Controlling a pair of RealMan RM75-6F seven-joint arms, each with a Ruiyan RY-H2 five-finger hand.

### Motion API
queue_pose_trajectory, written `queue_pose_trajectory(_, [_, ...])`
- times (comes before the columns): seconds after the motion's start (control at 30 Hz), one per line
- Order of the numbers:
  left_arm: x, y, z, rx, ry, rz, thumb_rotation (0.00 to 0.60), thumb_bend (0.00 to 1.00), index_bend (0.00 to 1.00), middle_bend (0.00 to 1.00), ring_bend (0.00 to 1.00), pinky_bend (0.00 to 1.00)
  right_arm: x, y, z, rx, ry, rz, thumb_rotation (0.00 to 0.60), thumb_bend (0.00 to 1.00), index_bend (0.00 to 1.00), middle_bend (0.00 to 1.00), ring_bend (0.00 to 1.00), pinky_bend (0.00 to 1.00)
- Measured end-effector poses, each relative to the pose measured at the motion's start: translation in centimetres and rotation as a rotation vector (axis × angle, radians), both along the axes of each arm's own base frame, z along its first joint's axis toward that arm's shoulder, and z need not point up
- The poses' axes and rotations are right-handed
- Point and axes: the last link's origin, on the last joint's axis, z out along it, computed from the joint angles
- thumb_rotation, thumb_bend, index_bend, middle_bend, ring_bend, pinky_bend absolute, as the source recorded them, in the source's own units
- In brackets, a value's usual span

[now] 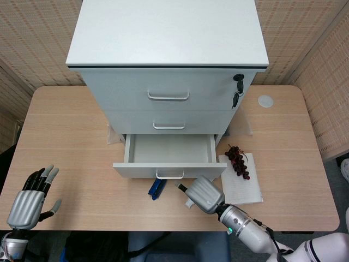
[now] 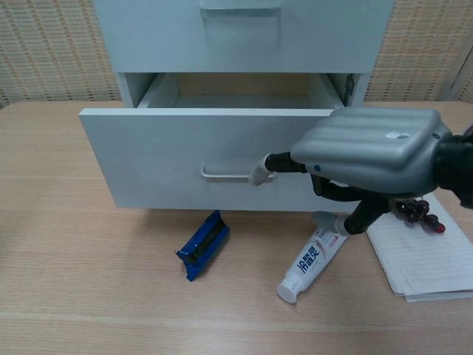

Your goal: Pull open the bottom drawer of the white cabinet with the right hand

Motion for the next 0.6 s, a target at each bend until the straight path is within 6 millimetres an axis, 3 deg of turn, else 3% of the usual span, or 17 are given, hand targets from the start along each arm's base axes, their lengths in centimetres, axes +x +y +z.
queue_pose_trajectory(0.2, [-0.2,0.0,0.3,0.013,-0.005,0.003,0.600,0.33,0.01,0.00,0.00,0.09,-1.3,0.7,3.1,-0.098,-0.051,-0.022,0.600,0.40,0.21,0.85,0.91,0.89])
queue_pose_trajectory(0.37, [-0.1,0.1,0.5,0.017,-0.013,-0.001,0.600,0.33,0.01,0.00,0.00,0.09,-4.4,2.1,8.2,-0.294,-0.131,-0.081,0.600,0.40,0.25,0.77,0.81,0.88])
queue_pose_trajectory(0.53, [0.3,0.4,0.4,0.014,-0.022,-0.017,0.600,0.33,0.01,0.00,0.00,0.09,-9.2,4.5,12.7,-0.485,-0.187,-0.225,0.600,0.40,0.29,0.59,0.59,0.74])
queue_pose_trajectory(0.6, [0.5,0.5,0.4,0.016,-0.022,-0.022,0.600,0.33,0.01,0.00,0.00,0.09,-10.8,5.1,13.7,-0.531,-0.196,-0.265,0.600,0.40,0.29,0.47,0.45,0.62])
